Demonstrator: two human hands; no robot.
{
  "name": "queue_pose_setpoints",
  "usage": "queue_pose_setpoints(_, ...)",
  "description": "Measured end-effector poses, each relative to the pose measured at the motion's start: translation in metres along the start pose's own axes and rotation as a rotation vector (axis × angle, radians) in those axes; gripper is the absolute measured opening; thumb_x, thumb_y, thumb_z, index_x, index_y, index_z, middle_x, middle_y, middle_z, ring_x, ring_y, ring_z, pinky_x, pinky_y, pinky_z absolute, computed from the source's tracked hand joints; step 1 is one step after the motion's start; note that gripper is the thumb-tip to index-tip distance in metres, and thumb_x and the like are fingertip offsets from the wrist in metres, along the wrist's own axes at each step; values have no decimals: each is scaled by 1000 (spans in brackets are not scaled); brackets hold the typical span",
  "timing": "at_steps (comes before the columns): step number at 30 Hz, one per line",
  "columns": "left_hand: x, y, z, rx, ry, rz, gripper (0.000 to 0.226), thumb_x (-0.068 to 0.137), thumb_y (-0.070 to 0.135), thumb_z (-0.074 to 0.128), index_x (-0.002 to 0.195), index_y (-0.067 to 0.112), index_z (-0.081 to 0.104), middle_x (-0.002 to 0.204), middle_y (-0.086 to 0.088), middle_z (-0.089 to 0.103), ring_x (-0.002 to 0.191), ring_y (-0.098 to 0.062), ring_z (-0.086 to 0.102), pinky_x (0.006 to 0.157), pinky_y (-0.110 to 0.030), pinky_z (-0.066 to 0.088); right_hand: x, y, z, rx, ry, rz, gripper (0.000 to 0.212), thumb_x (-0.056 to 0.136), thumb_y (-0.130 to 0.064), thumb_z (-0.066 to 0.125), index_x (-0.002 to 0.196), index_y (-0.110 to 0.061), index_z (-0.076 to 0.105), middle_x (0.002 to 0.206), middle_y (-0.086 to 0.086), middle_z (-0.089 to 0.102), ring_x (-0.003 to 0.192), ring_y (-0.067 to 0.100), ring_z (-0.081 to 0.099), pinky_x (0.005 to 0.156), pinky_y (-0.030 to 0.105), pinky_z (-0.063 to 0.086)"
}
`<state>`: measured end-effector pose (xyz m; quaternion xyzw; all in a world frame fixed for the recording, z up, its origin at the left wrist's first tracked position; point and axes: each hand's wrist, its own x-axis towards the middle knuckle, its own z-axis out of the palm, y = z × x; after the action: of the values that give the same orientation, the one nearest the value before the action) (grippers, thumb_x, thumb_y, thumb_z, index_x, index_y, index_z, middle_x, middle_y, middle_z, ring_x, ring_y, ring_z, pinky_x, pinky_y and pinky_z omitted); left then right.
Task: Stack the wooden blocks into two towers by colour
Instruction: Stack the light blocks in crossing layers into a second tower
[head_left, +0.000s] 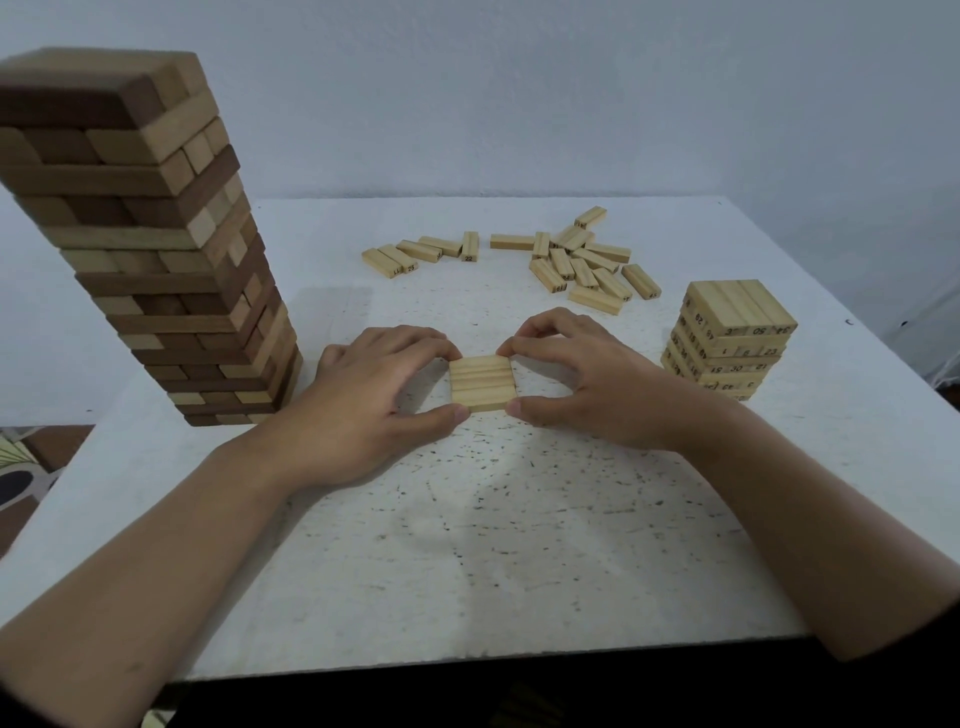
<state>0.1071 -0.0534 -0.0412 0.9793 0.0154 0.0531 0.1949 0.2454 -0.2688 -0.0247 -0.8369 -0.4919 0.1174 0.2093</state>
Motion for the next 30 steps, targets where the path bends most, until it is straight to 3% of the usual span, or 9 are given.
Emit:
queue_pose_setpoints(14, 0, 2, 2, 21, 5, 7, 52, 87, 74, 38, 130, 45, 45, 133, 32, 40, 125, 4, 29, 95, -34, 20, 1, -1, 2, -36, -7, -7, 47, 95, -49, 62, 139, -35, 52, 133, -14, 41, 126, 10, 33, 111, 40, 32)
queue_pose_setpoints(20, 0, 1, 2, 43, 3, 16, 56, 88, 74, 36, 134, 43, 45, 137, 29, 39, 126, 4, 26, 96, -32, 19, -1, -1, 2, -21, 7, 4, 59, 91, -57, 64, 144, -36, 50, 135, -15, 42, 129, 8, 33, 112, 38, 32)
queue_pose_setpoints(26, -2, 3, 3, 58, 19, 35, 60, 89, 72, 35, 136, 37, 46, 140, 25, 37, 134, 3, 23, 102, -31, 17, -2, -3, 2, -50, 16, -15, 48, 94, -54, 60, 137, -34, 54, 133, -14, 42, 127, 10, 32, 112, 39, 30)
queue_pose_setpoints(30, -4, 6, 3, 59, 52, 63, 52, 92, 69, 39, 130, 36, 48, 128, 23, 42, 127, 2, 28, 100, -33, 24, -4, -5, 7, -90, 33, -55, 45, 98, -53, 53, 136, -29, 51, 130, -12, 48, 125, 10, 35, 109, 43, 31)
